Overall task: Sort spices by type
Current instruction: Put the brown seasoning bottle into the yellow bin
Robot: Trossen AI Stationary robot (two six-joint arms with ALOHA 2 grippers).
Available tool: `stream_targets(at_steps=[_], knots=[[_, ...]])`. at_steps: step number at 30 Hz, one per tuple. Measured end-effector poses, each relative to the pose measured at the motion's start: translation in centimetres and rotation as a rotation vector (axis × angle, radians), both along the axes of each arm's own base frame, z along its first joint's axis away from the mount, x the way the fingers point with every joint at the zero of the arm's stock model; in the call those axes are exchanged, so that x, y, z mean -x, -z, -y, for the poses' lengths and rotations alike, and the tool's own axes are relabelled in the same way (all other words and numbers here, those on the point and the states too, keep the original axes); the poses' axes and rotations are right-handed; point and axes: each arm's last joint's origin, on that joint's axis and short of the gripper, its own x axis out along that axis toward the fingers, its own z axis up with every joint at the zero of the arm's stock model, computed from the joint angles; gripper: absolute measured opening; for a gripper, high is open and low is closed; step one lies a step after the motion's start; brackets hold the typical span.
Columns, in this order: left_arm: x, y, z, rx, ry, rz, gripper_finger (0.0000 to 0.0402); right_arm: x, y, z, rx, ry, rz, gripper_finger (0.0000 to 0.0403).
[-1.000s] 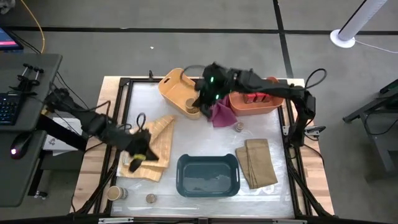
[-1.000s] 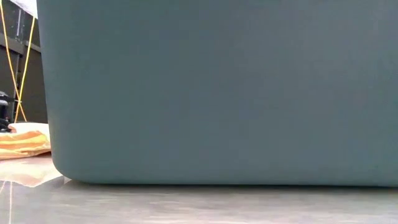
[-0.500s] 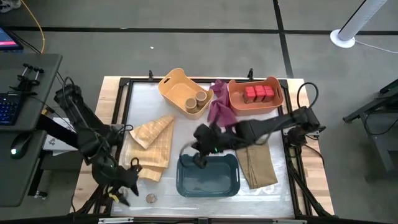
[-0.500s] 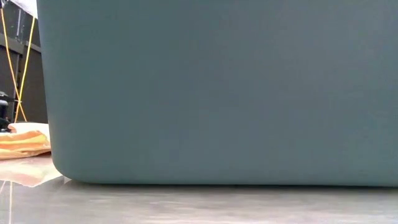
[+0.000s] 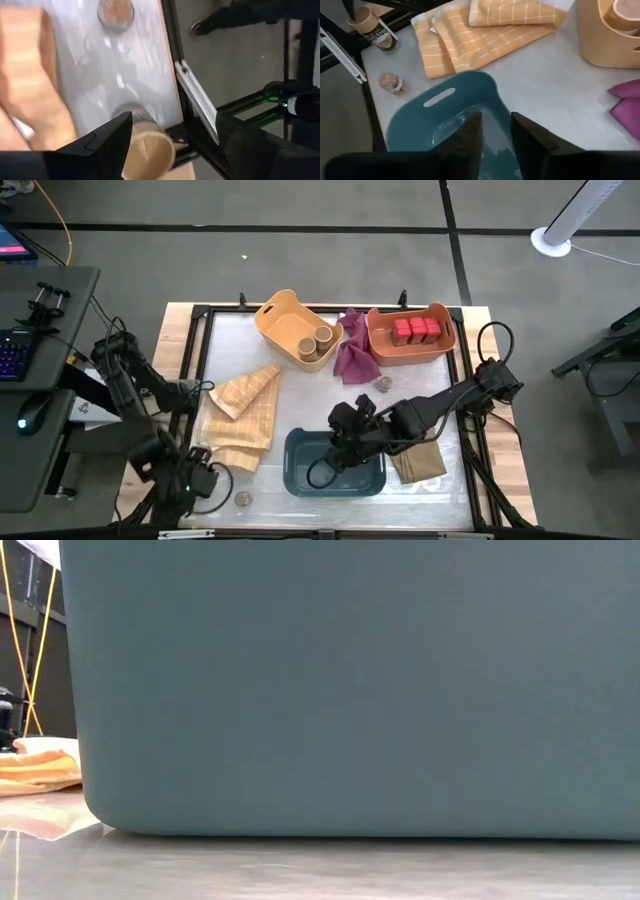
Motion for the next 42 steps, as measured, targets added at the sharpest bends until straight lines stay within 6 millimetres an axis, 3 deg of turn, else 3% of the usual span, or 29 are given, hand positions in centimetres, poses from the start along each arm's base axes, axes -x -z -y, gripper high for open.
stream_targets(at_steps=[8,13,24,32,42], knots=[[1.4,1.1,1.7,-0.072,-0.161,-0.111,0.0274,0.3,0.2,0.2,0.099,-0.030,-0.039,0.0175],[1.0,1.1,1.5,-0.067,-0.266,-0.146,0.0274,0.0,0.2,0.9,0.133,-0.051,-0.052,0.0198],[0.1,1.1,1.0,-0.061,-0.173,-0.121,0.0277,-0.1,0.3,1.4,0.129,-0.052,-0.073,0.0201],[-0.4,1.2,0.0,-0.114,-0.111,-0.128,0.0342,-0.1,0.3,1.4,0.127,-0.052,-0.072,0.0201],[-0.7,1.2,-0.5,-0.115,-0.281,-0.247,0.0358,-0.1,0.2,1.4,0.137,-0.046,-0.069,0.0201]])
